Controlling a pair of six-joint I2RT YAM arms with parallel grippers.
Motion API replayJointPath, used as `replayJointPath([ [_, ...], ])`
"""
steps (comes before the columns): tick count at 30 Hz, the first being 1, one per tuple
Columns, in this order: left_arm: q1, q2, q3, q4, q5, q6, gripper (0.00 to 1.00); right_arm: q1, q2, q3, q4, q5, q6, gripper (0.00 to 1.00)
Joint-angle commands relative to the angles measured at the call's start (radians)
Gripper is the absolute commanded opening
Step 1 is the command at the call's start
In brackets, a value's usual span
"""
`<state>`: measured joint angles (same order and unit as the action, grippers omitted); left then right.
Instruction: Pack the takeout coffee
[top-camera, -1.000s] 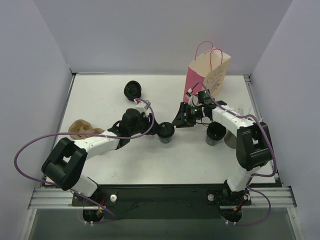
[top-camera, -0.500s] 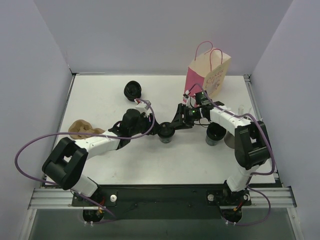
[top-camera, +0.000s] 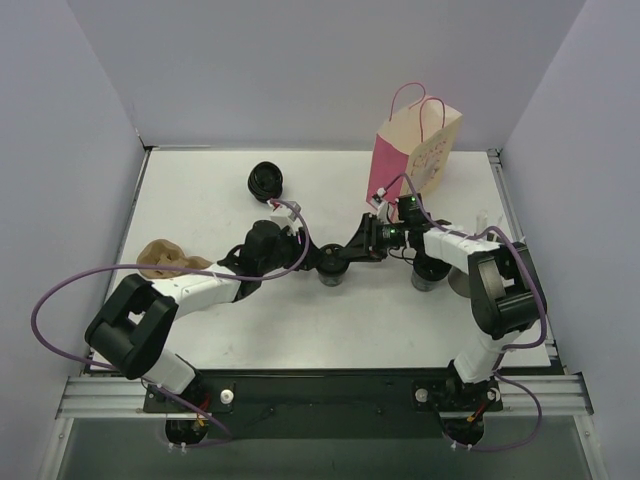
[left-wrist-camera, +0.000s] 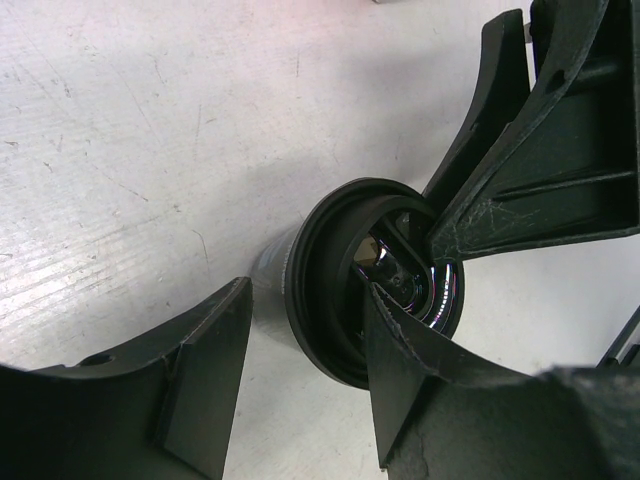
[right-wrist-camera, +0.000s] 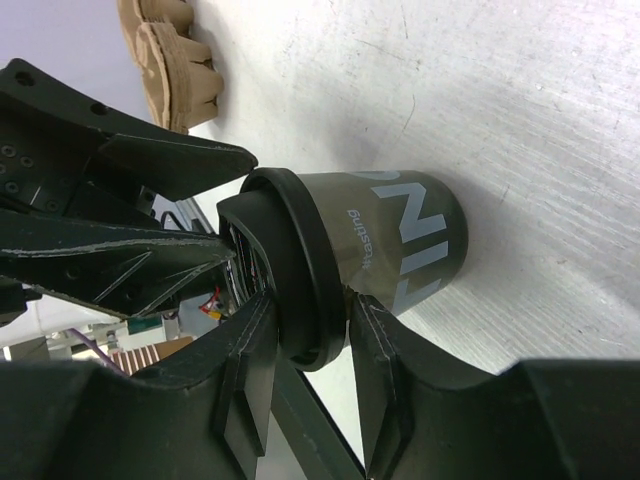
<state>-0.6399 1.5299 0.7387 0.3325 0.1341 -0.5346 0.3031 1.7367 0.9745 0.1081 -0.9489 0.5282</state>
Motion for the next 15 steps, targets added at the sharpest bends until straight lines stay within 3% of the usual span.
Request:
replayJointPath([
  [1,-0.003,0.092,-0.088,-0.280,-0.102,0.064,0.56,0.004,0.053,-0.103,0.002,0.113,-0.031,0.26],
  [8,-0.003,0.078,-0.096,-0.266,-0.076,0.042,0.57,0.008,0.075,-0.155,0.015,0.145,-0.036,0.25],
  [15,-0.003,0.030,0.001,-0.253,0.074,-0.013,0.58,0.017,-0.009,-0.123,-0.042,0.157,-0.031,0.25],
])
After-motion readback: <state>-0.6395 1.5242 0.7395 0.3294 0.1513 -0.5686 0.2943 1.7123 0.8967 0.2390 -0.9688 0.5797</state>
